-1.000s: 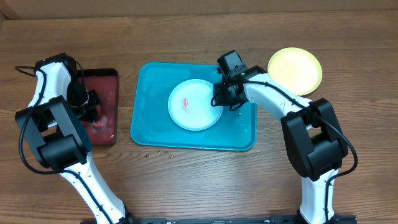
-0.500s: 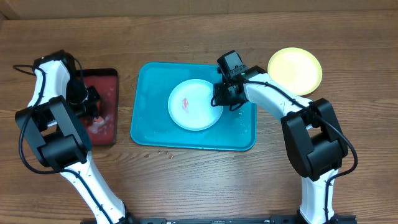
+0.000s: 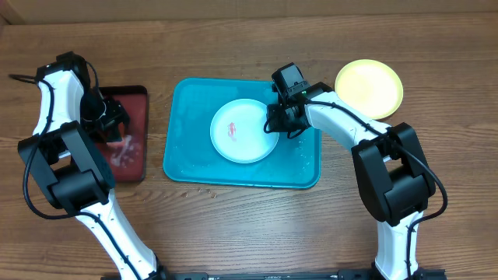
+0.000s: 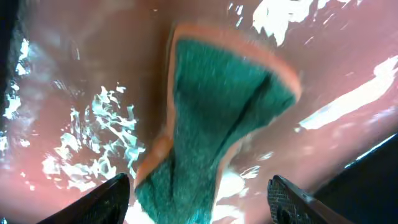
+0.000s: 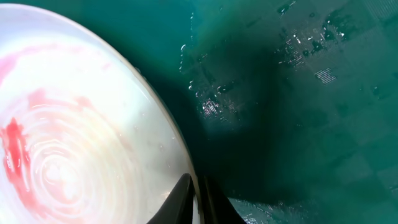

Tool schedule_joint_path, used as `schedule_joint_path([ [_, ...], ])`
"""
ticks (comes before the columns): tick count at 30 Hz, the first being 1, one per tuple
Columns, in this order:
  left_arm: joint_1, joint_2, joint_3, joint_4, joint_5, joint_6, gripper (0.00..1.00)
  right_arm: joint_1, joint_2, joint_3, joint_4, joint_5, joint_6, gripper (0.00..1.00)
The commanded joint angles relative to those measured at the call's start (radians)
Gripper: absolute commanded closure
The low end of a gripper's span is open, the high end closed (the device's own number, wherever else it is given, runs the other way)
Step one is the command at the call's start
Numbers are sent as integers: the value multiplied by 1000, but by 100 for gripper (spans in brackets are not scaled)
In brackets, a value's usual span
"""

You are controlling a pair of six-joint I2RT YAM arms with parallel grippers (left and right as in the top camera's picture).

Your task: Clean dirty plates on tray and stack at the side

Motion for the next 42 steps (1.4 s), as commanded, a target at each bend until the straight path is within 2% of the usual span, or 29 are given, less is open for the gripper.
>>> schedule_joint_path([
  [1, -7, 9, 13, 31, 3, -5, 36, 0, 34, -5, -15, 31, 3, 92],
  [4, -7, 9, 1, 56, 3, 9, 40, 0, 34, -5, -18, 31, 3, 92],
  [10, -6, 9, -32, 97, -48, 40, 40, 0, 34, -5, -19, 31, 3, 92],
  [12, -6, 9, -32, 98, -77, 40, 51, 0, 34, -5, -19, 31, 3, 92],
  [14, -6, 9, -33, 102, -77, 40, 55, 0, 34, -5, -19, 31, 3, 92],
  [17, -7, 10, -40, 117, -74, 40, 50, 0, 34, -5, -18, 31, 4, 92],
  [26, -7, 62, -43, 119, -66, 56, 51, 0, 34, -5, -19, 31, 3, 92],
  [28, -7, 71, -43, 116, -68, 62, 57, 0, 34, -5, -19, 31, 3, 92],
  [30, -7, 68, -42, 116, -67, 62, 69, 0, 34, -5, -23, 31, 3, 92],
  [32, -6, 66, -39, 116, -67, 62, 76, 0, 34, -5, -24, 31, 3, 92],
  [35, -6, 66, -23, 96, -67, 62, 93, 0, 34, -5, -23, 32, 3, 92],
  [36, -6, 66, -12, 81, -67, 62, 96, 0, 34, -5, -22, 31, 4, 92],
  [42, -6, 66, 93, -27, -66, 34, 96, 0, 34, -5, -15, 31, 4, 92],
])
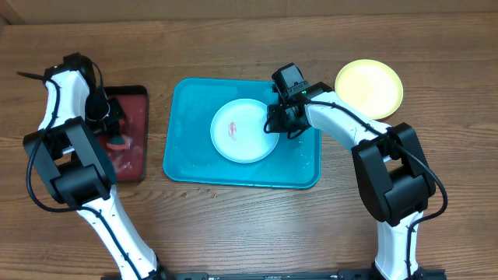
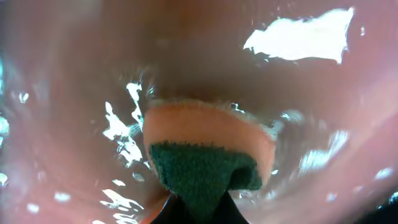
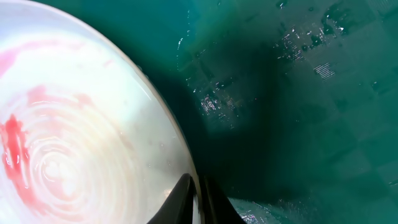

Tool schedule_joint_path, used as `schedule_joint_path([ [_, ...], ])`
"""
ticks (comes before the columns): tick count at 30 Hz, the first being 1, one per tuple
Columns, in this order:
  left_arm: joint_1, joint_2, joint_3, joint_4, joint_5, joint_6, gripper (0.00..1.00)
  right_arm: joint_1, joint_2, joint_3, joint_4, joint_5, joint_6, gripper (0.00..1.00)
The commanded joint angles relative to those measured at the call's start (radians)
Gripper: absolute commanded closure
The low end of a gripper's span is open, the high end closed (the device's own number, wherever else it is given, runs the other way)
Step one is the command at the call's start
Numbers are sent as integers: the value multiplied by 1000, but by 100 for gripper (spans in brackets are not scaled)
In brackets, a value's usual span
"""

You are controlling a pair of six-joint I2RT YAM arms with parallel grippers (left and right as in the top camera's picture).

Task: Clean dirty plates on tray and stack at the side
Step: 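Lift the sponge from the red tray with the left gripper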

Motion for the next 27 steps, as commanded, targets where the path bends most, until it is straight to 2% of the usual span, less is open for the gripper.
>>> schedule_joint_path([
  [1, 4, 17, 103, -64, -12, -34, 96, 0, 34, -6, -7, 32, 1, 92],
  [7, 4, 16, 255, -203, 101, -33, 96, 0, 34, -6, 5, 29, 2, 93],
  [14, 4, 10, 361, -294, 214, -32, 96, 0, 34, -6, 25, -13, 2, 96],
  [27, 3, -93, 367, -371, 215, -2, 96, 0, 34, -6, 31, -13, 2, 96],
])
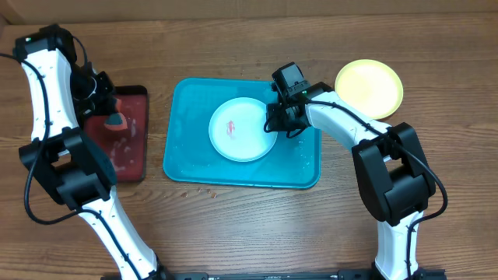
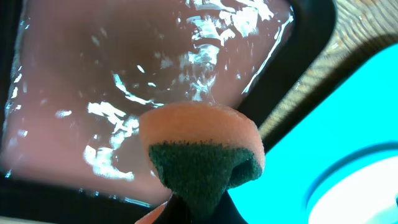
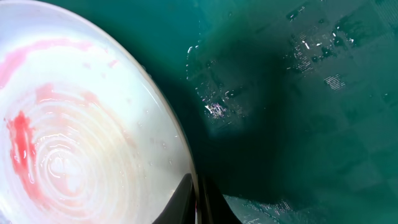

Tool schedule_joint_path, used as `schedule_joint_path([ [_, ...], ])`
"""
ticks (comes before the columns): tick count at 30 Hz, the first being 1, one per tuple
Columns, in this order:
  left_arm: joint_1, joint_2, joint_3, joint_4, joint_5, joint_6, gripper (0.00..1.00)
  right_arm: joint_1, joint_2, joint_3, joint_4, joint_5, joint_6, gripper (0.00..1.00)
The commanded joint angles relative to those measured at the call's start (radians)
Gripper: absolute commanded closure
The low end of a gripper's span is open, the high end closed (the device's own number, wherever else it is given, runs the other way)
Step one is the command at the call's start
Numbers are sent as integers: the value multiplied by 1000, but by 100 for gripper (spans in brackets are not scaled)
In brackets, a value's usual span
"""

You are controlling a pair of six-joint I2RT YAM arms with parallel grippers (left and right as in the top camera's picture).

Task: Clean dirty plates on tray and stack at the side
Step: 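Lift the sponge from the red tray with the left gripper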

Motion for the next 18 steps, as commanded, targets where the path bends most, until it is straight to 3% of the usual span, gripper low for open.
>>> schedule_joint_path([
  [1, 3, -76, 23, -32, 6, 21, 96, 0, 34, -6, 5, 10, 2, 96],
  [11, 0, -75, -124, 60, -23, 4, 96, 0, 34, -6, 7, 10, 2, 96],
  [18, 0, -104, -127, 63, -24, 4, 96, 0, 34, -6, 0, 10, 2, 96],
])
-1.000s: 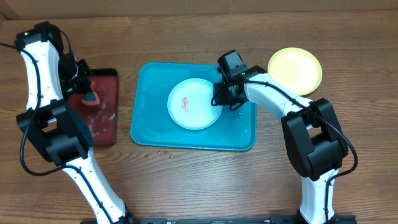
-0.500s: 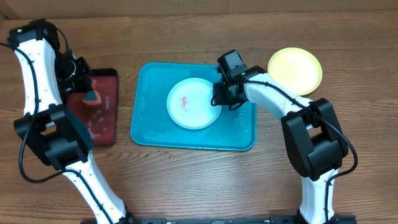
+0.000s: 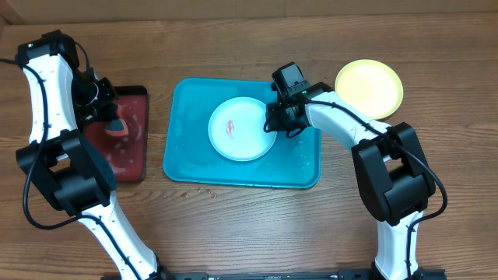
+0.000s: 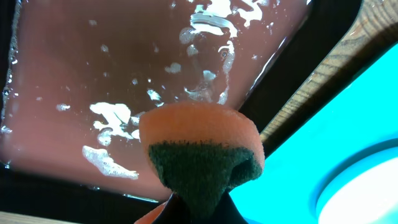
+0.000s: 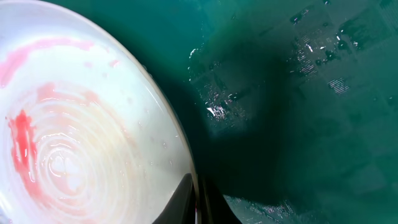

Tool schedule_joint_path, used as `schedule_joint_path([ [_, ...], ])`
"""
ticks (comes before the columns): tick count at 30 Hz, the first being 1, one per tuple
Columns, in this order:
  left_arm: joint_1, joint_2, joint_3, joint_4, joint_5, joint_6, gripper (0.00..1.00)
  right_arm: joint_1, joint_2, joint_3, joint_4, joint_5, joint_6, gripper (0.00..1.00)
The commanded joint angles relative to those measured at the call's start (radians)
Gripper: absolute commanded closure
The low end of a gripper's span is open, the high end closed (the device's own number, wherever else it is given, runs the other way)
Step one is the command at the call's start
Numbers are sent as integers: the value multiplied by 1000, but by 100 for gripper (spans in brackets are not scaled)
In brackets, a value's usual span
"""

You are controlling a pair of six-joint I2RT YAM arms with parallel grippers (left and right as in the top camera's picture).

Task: Clean dirty plates on tray and stack at the side
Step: 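Lift the sponge from the red tray with the left gripper, then carry the sponge with the left gripper onto the light-blue plate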

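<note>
A white plate [image 3: 241,130] with a red smear lies in the teal tray [image 3: 187,155]. My right gripper [image 3: 275,124] is shut on its right rim; the wrist view shows the fingers [image 5: 186,199] pinching the plate's edge [image 5: 93,143]. My left gripper [image 3: 109,123] is shut on an orange sponge with a green scrub face [image 4: 199,155], held above the right side of the dark red water tray [image 3: 124,159]. The sponge [image 3: 117,127] shows as an orange spot overhead. A clean yellow plate [image 3: 369,87] sits at the far right of the table.
The red tray [image 4: 93,93] holds shallow water with foam patches. Bare wood [image 3: 156,124] separates it from the teal tray [image 4: 348,124]. Water drops lie on the teal tray's right part [image 5: 311,62]. A few crumbs dot the table [image 3: 204,189] in front of it.
My left gripper with the sponge has shifted slightly toward the teal tray, which now fills more of the wrist view. The right gripper and the white plate have not moved.
My left gripper stood open around the sponge in the red tray's water. Then it was shut on the sponge, still low in the tray. After that it held the sponge lifted over the tray, and now nearer the teal tray. My right gripper gripped the white plate's rim throughout.
</note>
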Motion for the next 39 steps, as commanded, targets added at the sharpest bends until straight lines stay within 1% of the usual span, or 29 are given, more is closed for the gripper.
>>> schedule_joint_path([
  [1, 0, -53, 0, -2, -9, 4, 96, 0, 32, -5, -5, 14, 2, 96],
  [5, 0, -87, -1, -3, -56, -6, 96, 0, 32, -5, -5, 14, 2, 96],
  [8, 0, -92, -12, 11, -97, -72, 96, 0, 32, -5, -2, 14, 2, 96],
  [15, 0, -91, -202, 140, -85, -88, 96, 0, 32, -5, 0, 12, 2, 96],
  [20, 0, -114, -185, 126, -70, -85, 96, 1, 32, -5, 0, -33, 2, 96],
  [26, -2, -226, -164, 117, -63, -77, 96, 18, 32, -5, 23, -82, 2, 96],
  [29, -3, -273, -164, 118, -79, -77, 96, 45, 32, -5, 35, -79, 2, 96],
  [32, -3, -272, -174, 125, -97, -78, 96, 64, 33, -5, 47, -60, 2, 96],
  [39, -3, -262, -254, 147, -67, -78, 96, 79, 33, -5, 51, 18, 32, 96],
])
